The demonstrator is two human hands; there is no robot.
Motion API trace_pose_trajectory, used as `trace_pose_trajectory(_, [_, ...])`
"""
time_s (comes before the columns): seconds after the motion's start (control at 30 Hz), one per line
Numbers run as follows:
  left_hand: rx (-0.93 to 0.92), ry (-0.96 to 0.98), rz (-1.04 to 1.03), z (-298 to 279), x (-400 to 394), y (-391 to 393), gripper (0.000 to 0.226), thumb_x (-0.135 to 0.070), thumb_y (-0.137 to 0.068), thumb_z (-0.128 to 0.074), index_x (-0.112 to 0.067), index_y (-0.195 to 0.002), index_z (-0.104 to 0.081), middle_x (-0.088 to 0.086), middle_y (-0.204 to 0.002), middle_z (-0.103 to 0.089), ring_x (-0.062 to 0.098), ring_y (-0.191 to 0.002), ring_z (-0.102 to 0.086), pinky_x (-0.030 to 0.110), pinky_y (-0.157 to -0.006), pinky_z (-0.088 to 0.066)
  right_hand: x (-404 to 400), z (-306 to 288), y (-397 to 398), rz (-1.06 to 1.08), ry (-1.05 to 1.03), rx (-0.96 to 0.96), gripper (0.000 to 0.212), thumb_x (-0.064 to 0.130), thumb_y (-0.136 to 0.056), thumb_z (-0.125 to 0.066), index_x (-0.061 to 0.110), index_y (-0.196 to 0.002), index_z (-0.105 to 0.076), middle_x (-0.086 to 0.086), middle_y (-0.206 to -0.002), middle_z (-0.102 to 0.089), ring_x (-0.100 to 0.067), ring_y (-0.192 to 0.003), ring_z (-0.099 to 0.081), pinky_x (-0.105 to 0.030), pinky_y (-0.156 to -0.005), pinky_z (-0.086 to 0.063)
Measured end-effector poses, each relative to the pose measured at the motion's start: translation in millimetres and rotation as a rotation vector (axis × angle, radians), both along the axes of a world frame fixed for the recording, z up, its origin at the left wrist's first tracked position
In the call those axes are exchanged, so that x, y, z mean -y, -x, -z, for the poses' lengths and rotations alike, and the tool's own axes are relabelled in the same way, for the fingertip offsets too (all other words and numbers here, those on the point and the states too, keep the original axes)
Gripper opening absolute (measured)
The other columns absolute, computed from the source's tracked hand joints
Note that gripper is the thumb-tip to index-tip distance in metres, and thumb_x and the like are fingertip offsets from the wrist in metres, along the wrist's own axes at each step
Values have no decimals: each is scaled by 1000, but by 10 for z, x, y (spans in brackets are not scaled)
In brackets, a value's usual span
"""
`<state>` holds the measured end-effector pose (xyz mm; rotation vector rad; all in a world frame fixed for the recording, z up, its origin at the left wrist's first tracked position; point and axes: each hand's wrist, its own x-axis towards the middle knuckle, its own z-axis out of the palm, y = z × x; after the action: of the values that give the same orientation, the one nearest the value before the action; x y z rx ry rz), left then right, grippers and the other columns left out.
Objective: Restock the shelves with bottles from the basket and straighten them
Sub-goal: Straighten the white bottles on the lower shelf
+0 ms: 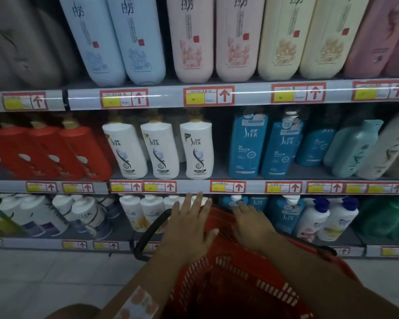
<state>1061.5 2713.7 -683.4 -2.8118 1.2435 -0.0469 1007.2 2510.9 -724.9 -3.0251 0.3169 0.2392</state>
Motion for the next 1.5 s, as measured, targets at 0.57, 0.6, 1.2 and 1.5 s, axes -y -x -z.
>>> trace_pose_trajectory(0.57, [-62,-31,-61,107,-523,-11,75,-62,-101,-17,-21,-161,6,7,-169,10,30,-154,12,58,-122,1,-316,426,-49,57,-234,58,49,17,-99,-49,29,-144,-35,-4,-141,-52,-26,-117,-58,-41,-99,-49])
trace_pose_trajectory(0.6, [-71,-42,-70,108,-583,6,75,-62,-101,-17,-22,-160,7,6,-169,10,30,-154,13,58,-122,2,-317,439,-36,49,-233,64,50,17,-100,-47,29,-148,-35,-3,-143,-52,-26,-119,-58,-40,-101,-48])
trace_pose_trajectory(1.2, [-116,9,-25,93,-626,150,75,-60,-101,-22,-26,-160,9,0,-168,12,25,-154,16,56,-122,8,-538,630,342,-7,-303,55,38,45,-103,-43,40,-141,-50,3,-135,-64,-20,-118,-62,-32,-94,-47])
trace_pose_trajectory(1.5, [-111,-83,89,223,-442,225,71,-58,-103,-17,-23,-161,5,3,-169,9,27,-155,12,56,-123,3,-560,544,466,-226,-426,-20,48,36,-104,-42,34,-152,-38,4,-152,-48,-16,-138,-44,-34,-115,-34])
